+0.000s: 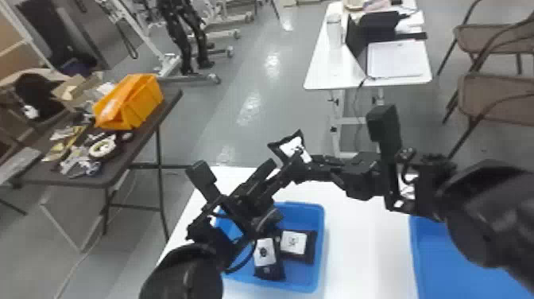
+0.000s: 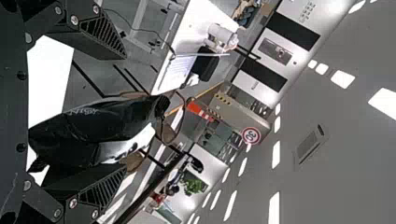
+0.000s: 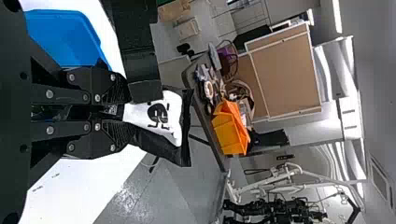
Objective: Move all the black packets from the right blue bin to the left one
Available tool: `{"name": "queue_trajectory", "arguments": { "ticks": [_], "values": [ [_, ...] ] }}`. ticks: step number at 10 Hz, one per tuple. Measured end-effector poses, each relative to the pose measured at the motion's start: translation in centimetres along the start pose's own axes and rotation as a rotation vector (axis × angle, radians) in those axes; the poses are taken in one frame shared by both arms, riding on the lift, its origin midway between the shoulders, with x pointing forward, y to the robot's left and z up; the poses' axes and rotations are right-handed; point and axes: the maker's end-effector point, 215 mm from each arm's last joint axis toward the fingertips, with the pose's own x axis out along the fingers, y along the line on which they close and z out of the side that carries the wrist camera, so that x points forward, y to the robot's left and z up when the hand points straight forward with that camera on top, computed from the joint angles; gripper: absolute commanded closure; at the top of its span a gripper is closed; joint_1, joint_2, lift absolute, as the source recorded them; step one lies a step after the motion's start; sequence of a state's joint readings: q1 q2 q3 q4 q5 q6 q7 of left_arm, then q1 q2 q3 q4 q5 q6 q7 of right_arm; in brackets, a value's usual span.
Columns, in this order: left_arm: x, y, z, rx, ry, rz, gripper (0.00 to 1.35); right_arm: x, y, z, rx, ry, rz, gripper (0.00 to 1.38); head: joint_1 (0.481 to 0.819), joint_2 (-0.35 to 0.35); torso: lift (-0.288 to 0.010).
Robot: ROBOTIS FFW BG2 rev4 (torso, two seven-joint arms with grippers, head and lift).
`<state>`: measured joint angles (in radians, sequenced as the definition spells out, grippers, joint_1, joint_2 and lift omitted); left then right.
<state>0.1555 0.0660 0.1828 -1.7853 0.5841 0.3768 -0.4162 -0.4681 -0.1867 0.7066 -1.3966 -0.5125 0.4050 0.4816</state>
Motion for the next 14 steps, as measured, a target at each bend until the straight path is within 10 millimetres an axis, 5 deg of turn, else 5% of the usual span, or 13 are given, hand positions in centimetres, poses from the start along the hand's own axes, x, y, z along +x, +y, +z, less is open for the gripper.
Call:
{"name": "queue_trajectory", "arguments": {
  "ticks": [3,4,5,11,14],
  "values": [
    [0.7,-1.4,0.4,-0.105,0.004,-0.054,0.25,0.1,0.2,-0.2,-0.001,0.007,0.005,1.05,0.695,0.337,0.000],
    [0.8,-1.9,0.2,-0.132,0.018,-0.073,0.85,0.1,0.2,-0.2,0.000,0.007,0.005,1.05,0.695,0.332,0.000],
    [1.0,-2.5,-0.4,-0.150,0.036,-0.094,1.21,0.1,0.1,-0.3,0.001,0.008,0.004,1.05,0.695,0.328,0.000],
    [1.0,-4.0,-2.5,-0.252,0.037,-0.125,1.22,0.2,0.1,-0.6,0.007,0.007,0.003,1.04,0.695,0.307,0.000],
    [0.6,-3.1,-1.6,-0.253,-0.025,-0.106,1.22,-0.2,-0.4,-0.1,0.011,-0.035,-0.012,0.03,0.695,0.312,0.000]
  ]
}}
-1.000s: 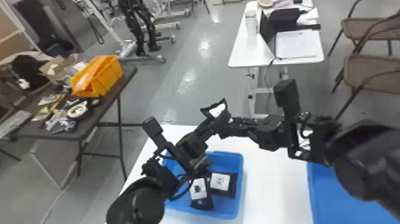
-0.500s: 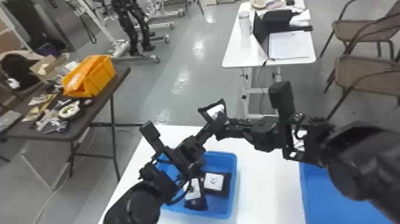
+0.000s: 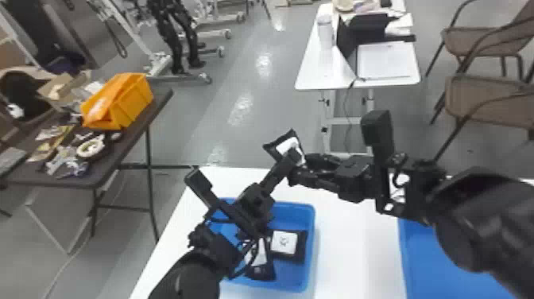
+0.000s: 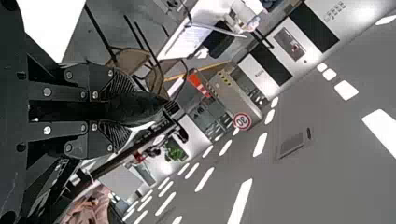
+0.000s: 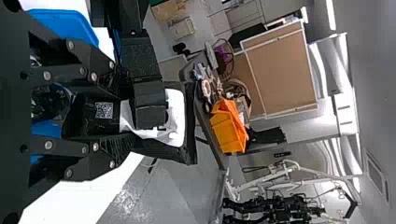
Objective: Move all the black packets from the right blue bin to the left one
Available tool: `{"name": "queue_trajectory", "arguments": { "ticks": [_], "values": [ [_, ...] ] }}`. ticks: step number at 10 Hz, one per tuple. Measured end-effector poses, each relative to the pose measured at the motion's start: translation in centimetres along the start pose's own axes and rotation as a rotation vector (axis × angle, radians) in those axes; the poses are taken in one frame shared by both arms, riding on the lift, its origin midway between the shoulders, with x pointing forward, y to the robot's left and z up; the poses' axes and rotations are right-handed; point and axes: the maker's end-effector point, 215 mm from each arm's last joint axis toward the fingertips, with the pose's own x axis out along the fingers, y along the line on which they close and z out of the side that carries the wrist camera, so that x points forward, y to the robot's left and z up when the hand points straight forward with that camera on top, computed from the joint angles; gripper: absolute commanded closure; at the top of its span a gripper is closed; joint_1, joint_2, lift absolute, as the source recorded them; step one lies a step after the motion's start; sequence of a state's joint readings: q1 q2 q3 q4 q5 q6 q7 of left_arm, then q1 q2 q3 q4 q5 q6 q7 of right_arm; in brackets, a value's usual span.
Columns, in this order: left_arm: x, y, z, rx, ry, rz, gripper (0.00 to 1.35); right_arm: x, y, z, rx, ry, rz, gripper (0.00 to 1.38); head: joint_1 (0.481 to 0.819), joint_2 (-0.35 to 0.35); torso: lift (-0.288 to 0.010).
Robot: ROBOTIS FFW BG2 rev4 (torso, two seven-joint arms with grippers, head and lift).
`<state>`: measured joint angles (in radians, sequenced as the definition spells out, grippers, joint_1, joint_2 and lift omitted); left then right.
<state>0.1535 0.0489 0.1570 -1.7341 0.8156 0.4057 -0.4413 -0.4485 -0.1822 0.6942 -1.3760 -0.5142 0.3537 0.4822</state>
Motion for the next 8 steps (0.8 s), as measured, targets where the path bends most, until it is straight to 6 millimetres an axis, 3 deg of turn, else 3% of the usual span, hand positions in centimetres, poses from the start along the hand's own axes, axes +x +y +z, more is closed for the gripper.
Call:
{"name": "queue_trajectory", "arguments": {
  "ticks": [1,2,4,6,8],
  "values": [
    [-0.6,1.2,1.2,0.027,-0.037,0.031,1.22,-0.8,-0.9,0.6,-0.028,-0.020,-0.036,0.10,0.695,0.314,0.000],
    [-1.5,2.7,2.9,0.075,-0.084,0.066,1.22,-2.6,-3.4,0.9,-0.046,-0.046,-0.147,0.17,0.695,0.314,0.000],
    [-5.7,7.6,5.9,0.273,-0.147,0.211,1.22,-11.0,-10.0,1.2,-0.057,-0.129,-0.506,0.21,0.695,0.274,0.000],
    [-10.1,11.1,5.8,0.497,-0.106,0.353,1.15,-18.3,-13.1,-1.0,-0.004,-0.171,-0.690,0.21,0.695,0.245,0.000],
    [-12.3,13.2,5.8,0.681,-0.021,0.423,0.22,-21.6,-13.7,-3.0,0.028,-0.182,-0.758,0.21,0.695,0.236,0.000]
  ]
}}
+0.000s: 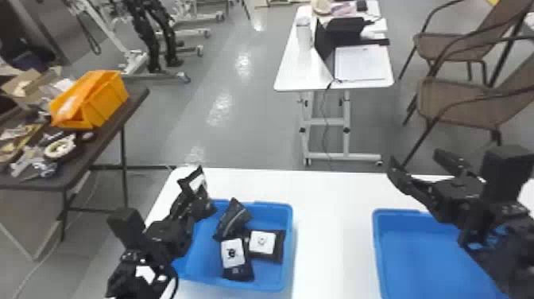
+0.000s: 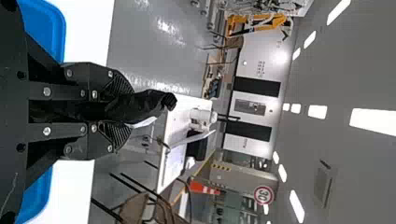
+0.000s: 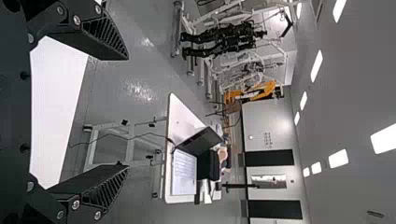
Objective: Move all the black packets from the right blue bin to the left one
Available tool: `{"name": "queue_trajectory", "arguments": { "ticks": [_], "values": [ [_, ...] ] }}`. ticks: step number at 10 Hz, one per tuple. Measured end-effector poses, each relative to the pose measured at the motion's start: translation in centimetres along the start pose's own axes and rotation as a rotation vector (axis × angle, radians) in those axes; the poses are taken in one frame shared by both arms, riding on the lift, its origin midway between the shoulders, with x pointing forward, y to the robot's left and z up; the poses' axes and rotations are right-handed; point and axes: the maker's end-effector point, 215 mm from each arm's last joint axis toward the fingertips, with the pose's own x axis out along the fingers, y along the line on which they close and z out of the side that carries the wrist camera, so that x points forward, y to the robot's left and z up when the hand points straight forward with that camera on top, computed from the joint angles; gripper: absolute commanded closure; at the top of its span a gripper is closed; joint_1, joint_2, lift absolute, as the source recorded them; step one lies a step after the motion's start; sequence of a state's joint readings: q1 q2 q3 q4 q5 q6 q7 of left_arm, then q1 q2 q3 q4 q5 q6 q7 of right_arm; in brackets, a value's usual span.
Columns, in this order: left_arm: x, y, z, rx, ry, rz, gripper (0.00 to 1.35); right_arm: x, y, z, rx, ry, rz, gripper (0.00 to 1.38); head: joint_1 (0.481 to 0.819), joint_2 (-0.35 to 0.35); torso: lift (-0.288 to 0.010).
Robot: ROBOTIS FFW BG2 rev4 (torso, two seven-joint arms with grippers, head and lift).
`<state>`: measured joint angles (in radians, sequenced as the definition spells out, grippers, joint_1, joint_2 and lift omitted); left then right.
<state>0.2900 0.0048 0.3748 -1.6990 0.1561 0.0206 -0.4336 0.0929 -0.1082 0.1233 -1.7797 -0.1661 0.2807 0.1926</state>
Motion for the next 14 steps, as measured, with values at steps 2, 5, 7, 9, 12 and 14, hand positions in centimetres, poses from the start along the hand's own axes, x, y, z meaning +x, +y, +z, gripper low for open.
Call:
{"name": "queue_trajectory", "arguments": {
  "ticks": [2,5,7,9,12,14],
  "values": [
    [-0.1,-1.2,-1.3,0.012,0.029,-0.024,0.13,-1.0,-0.5,-0.9,0.004,-0.001,-0.014,0.21,0.695,0.225,0.000],
    [2.0,-8.2,0.6,-0.045,-0.032,-0.156,0.17,-2.9,-2.9,0.4,-0.019,-0.047,-0.066,0.21,0.695,0.115,0.000],
    [3.1,-12.1,5.3,-0.021,-0.169,-0.231,0.18,-5.0,-3.9,1.7,-0.051,-0.112,-0.102,0.21,0.695,0.060,0.000],
    [1.2,-10.5,6.8,0.002,-0.259,-0.170,0.18,-7.7,-3.5,1.0,-0.042,-0.166,-0.134,0.21,0.695,0.069,0.000],
    [-4.3,-8.0,5.7,0.046,-0.316,-0.096,0.18,-13.5,-4.2,-3.1,-0.024,-0.127,-0.197,0.21,0.695,0.092,0.000],
    [-6.9,-8.4,3.8,0.094,-0.291,-0.105,0.19,-18.0,-4.1,-7.6,-0.006,-0.022,-0.222,0.21,0.695,0.072,0.000]
  ]
}}
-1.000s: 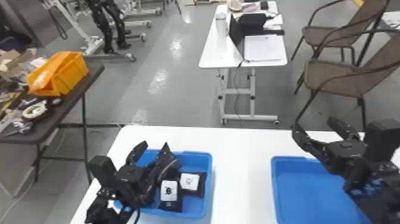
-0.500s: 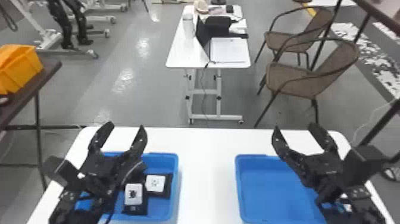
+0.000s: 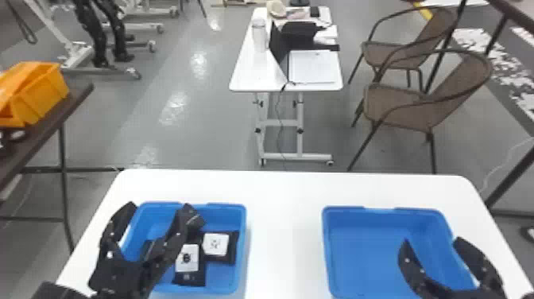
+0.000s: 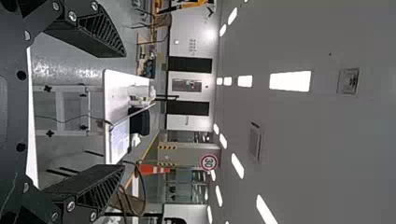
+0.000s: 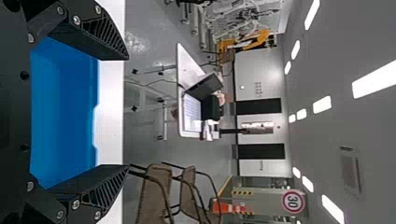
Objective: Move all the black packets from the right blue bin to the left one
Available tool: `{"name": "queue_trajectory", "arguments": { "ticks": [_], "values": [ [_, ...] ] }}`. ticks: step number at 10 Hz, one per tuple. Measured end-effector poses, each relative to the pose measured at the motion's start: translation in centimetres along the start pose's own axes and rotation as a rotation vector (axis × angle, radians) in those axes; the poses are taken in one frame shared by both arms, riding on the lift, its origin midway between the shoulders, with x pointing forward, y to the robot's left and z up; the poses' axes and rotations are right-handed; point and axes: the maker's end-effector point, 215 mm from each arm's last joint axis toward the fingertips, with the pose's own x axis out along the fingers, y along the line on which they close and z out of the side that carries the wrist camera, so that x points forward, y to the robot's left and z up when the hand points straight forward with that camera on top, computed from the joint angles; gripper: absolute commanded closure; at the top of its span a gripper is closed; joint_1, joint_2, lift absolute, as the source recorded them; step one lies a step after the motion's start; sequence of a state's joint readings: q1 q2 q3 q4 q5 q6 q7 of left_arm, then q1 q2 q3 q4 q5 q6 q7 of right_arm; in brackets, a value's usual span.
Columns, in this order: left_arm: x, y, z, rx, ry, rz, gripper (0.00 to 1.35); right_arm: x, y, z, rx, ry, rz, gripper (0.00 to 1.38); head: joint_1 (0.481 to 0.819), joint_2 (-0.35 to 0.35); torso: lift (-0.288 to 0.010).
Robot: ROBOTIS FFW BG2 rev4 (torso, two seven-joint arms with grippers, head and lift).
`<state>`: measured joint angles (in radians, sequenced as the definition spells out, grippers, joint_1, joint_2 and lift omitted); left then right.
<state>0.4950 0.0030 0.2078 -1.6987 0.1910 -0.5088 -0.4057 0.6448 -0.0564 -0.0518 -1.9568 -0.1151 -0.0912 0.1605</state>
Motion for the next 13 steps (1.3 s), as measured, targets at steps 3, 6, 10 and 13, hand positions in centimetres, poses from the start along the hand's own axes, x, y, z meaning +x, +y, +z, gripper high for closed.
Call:
{"name": "queue_trajectory", "arguments": {
  "ticks": [3,6,10,13],
  "values": [
    [-3.7,0.0,-3.3,0.046,0.159,0.007,0.21,-2.0,1.7,-3.8,0.022,0.098,0.007,0.21,0.695,0.109,0.000],
    [-2.4,0.6,-3.0,0.110,0.205,-0.025,0.21,-1.8,1.1,-4.0,0.003,0.125,-0.036,0.21,0.695,0.104,0.000],
    [-3.7,2.9,-3.6,0.099,0.242,0.053,0.21,-1.7,0.8,-3.9,-0.007,0.125,-0.054,0.21,0.695,0.132,0.000],
    [-4.5,4.0,-4.1,0.098,0.271,0.083,0.21,-1.5,0.8,-4.0,-0.011,0.128,-0.052,0.21,0.695,0.161,0.000]
  ]
}}
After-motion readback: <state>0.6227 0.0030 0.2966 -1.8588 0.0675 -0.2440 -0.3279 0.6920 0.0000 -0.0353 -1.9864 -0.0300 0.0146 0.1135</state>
